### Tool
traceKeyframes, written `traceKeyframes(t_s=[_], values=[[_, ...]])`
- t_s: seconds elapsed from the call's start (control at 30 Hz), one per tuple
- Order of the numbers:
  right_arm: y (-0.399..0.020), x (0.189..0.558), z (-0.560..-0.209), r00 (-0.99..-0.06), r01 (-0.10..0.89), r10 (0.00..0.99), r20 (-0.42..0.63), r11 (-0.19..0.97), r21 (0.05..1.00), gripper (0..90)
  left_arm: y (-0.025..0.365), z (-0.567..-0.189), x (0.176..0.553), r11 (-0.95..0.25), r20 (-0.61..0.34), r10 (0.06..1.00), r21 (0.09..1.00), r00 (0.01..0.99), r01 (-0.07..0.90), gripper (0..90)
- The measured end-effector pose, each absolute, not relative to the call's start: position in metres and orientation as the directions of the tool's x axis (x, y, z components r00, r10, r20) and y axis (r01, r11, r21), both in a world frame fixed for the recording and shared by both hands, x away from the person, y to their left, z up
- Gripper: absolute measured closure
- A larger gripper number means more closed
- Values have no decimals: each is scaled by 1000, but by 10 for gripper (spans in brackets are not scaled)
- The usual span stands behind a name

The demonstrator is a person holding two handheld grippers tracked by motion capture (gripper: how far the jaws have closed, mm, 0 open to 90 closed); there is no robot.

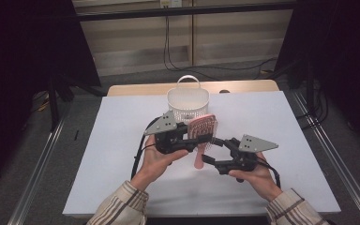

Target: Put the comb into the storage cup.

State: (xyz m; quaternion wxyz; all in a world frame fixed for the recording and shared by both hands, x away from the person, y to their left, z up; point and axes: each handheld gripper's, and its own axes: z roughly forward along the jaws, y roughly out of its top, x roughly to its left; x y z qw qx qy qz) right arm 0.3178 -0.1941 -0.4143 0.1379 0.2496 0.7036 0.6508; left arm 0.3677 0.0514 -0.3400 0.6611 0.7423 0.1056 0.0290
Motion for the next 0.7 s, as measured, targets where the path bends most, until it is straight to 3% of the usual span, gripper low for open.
traceKeyframes(t_s=[0.47, 0.7], values=[[-198, 318, -417, -765, 222, 622, 163, 17, 975, 28, 61, -339, 372, -92, -117, 261, 985, 958, 146, 628], [-207, 312, -417, -731, 200, 668, 141, 11, 980, 26, 66, -337, 373, -80, -121, 291, 985, 949, 150, 629]])
